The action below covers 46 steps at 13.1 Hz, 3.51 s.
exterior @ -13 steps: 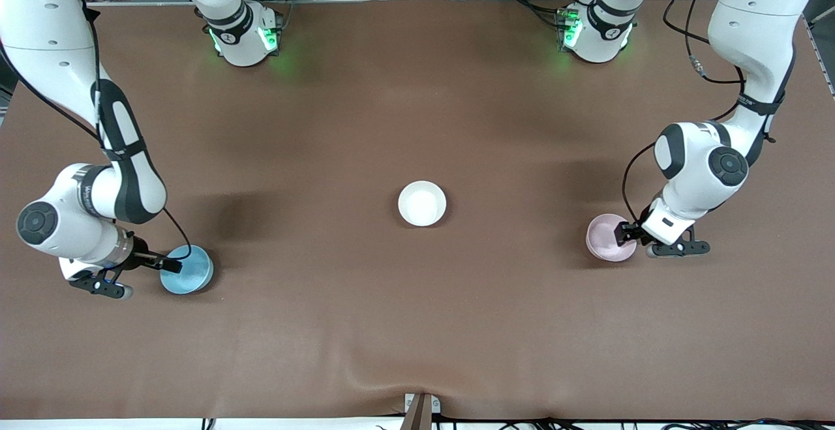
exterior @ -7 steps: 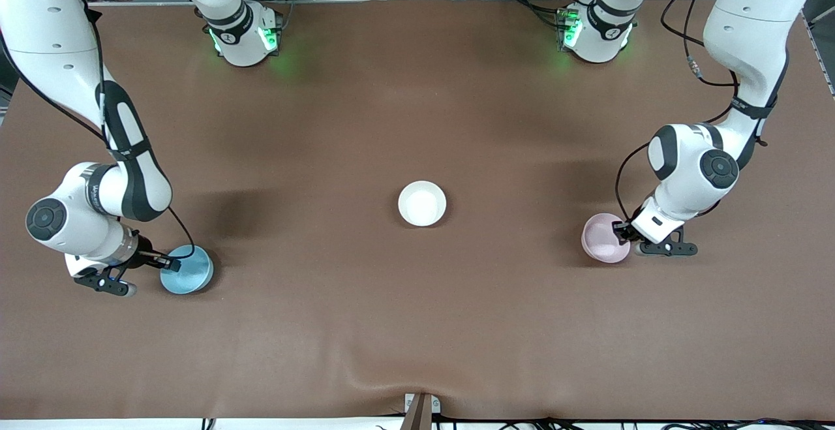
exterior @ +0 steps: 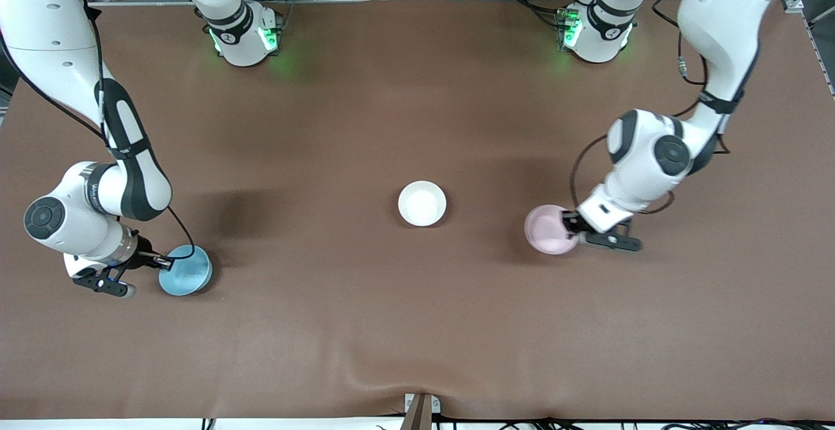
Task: Stack pink and blue bowls on white bowl
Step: 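Lift the pink bowl with the left gripper and carry it toward the white bowl, then lower the pink bowl into the white bowl while the right gripper lifts blue, then carry the blue bowl over the pink bowl while the left gripper withdraws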
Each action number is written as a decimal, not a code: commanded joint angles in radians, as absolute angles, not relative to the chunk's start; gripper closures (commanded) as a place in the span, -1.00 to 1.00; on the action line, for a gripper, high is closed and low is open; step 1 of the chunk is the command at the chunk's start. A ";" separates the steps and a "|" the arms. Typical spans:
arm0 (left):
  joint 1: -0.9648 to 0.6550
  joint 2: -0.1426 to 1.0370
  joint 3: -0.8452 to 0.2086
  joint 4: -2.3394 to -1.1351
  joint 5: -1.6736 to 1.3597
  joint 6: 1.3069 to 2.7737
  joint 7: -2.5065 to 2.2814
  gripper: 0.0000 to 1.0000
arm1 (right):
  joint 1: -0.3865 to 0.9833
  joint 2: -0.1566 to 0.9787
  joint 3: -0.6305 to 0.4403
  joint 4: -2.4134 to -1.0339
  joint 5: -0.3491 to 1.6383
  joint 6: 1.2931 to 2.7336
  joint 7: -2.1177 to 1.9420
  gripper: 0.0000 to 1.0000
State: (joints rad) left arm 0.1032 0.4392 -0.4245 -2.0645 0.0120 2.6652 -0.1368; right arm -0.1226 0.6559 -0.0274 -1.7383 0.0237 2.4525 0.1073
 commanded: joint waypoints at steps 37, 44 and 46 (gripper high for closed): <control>-0.208 0.456 -0.382 -1.703 0.031 2.323 -0.611 -1.00 | 0.257 0.330 -0.017 -1.752 0.029 2.099 0.627 1.00; 0.078 0.230 -0.388 -1.660 0.029 1.992 -0.352 -1.00 | 0.540 0.339 -0.017 -1.755 0.043 2.089 1.082 1.00; 0.126 0.212 -0.388 -1.577 0.028 1.832 -0.336 -1.00 | 0.622 0.344 -0.018 -1.756 0.041 2.098 1.208 1.00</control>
State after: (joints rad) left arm 0.0961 0.2364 -0.3755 -1.6367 0.0179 1.9531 -0.3523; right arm 0.5589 0.3559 -0.0031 -1.7392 0.0330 2.0853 1.1114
